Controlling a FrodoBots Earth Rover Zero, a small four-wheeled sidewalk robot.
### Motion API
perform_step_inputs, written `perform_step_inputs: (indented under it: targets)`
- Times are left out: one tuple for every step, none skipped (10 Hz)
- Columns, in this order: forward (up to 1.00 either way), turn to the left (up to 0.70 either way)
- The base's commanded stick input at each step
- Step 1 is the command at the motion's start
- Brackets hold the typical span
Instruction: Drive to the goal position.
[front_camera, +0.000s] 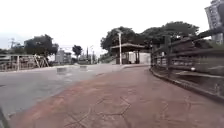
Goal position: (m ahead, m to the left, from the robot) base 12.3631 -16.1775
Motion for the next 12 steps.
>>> perform_step_inputs:
  targets:
    - [1.0, 0.0]
    - [1.0, 0.0]
    - [1.0, 0.0]
    - [1.0, 0.0]
    - [1.0, 0.0]
    - [1.0, 0.0]
    - [1.0, 0.0]
    - [1.0, 0.0]
    - [1.0, 0.0]
    - [1.0, 0.0]
    - [1.0, 0.0]
    - [1.0, -0.02]
